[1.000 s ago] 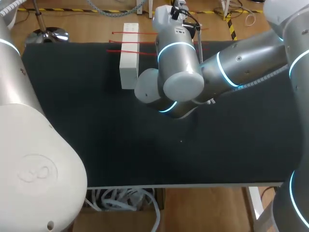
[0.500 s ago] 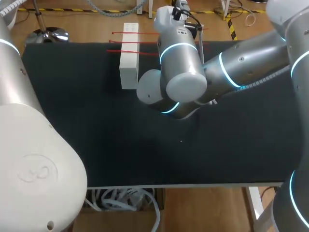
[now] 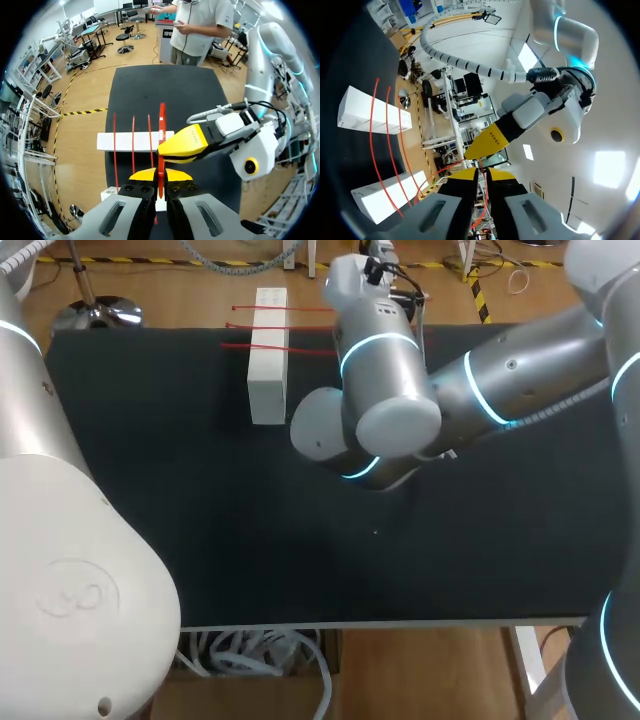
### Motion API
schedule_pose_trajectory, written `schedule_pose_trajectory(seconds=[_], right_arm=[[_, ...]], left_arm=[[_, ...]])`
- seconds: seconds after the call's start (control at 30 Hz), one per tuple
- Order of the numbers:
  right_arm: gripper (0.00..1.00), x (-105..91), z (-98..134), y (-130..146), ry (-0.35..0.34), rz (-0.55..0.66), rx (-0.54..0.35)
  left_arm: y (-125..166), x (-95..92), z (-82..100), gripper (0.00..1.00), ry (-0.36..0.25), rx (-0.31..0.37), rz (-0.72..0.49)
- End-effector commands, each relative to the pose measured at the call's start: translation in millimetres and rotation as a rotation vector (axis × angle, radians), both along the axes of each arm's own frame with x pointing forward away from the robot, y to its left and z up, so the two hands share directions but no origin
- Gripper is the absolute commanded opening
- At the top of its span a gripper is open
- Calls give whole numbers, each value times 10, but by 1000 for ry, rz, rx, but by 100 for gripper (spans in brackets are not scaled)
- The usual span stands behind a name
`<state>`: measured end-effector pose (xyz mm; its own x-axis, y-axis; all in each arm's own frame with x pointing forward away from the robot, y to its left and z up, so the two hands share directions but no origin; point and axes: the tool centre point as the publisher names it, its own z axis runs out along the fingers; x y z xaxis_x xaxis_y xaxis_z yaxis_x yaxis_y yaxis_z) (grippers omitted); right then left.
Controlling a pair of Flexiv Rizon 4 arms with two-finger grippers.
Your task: Grab the tape and strap the tape.
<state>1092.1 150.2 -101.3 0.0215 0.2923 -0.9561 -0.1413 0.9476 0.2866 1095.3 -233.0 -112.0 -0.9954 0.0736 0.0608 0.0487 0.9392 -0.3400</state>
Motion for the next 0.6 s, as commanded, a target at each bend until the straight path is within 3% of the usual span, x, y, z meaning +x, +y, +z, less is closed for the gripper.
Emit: schedule_pose_trajectory(seconds=[0.03, 0.17, 0.43, 0.6], right_arm=[[7, -127, 78, -108, 30, 48, 0], [10, -230, 93, -144, 35, 79, 4], [5, -426, 162, -302, 43, 164, 19], [6, -327, 214, -647, 28, 145, 11]], left_arm=[[-2, 6, 13, 0, 3, 4, -1], [-2, 6, 13, 0, 3, 4, -1], [-2, 6, 13, 0, 3, 4, -1], [-2, 6, 13, 0, 3, 4, -1]])
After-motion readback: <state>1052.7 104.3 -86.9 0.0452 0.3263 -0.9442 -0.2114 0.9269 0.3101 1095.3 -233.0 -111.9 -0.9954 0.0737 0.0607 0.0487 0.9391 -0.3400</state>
